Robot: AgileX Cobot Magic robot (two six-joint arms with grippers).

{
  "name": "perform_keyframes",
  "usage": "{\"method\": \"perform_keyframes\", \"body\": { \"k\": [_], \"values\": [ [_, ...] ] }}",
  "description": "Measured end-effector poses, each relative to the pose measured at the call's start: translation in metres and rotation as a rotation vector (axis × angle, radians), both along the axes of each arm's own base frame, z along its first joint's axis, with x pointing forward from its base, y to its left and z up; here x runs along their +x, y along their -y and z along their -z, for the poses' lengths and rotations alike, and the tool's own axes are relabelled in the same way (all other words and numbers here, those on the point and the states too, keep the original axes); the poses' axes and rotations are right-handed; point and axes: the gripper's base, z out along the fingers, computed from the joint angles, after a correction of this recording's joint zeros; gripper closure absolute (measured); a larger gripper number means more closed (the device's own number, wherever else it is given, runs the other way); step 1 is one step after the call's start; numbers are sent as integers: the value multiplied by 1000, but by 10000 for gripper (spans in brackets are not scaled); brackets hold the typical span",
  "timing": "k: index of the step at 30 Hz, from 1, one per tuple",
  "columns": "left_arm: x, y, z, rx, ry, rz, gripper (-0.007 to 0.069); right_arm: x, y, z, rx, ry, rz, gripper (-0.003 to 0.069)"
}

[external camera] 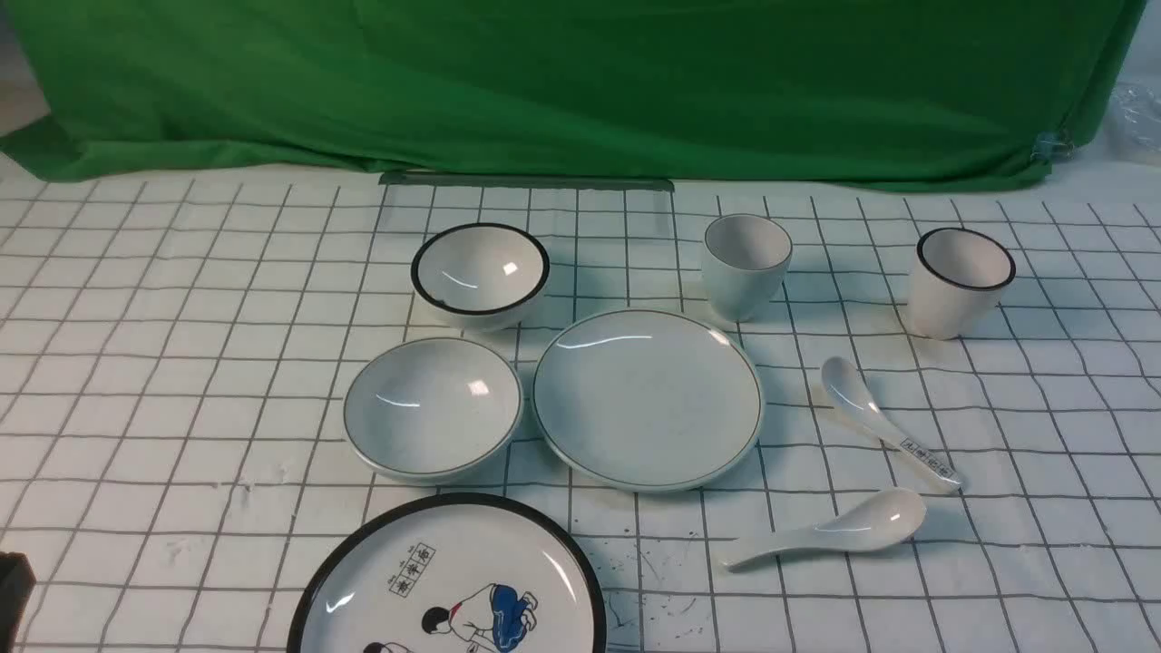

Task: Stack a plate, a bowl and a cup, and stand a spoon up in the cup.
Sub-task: Use the left arm to grab a blue rice bowl

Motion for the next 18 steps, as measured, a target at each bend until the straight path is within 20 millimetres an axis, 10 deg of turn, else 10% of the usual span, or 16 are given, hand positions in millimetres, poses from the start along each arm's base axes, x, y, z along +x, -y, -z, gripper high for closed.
{"method": "perform_keyframes", "body": {
  "k": [10,18],
  "values": [
    [0,0,-1,-11,10,-2,622,0,0,0,0,0,0,422],
    [-1,-5,-31,-450,331,-31,622,0,0,0,0,0,0,422]
  ]
}}
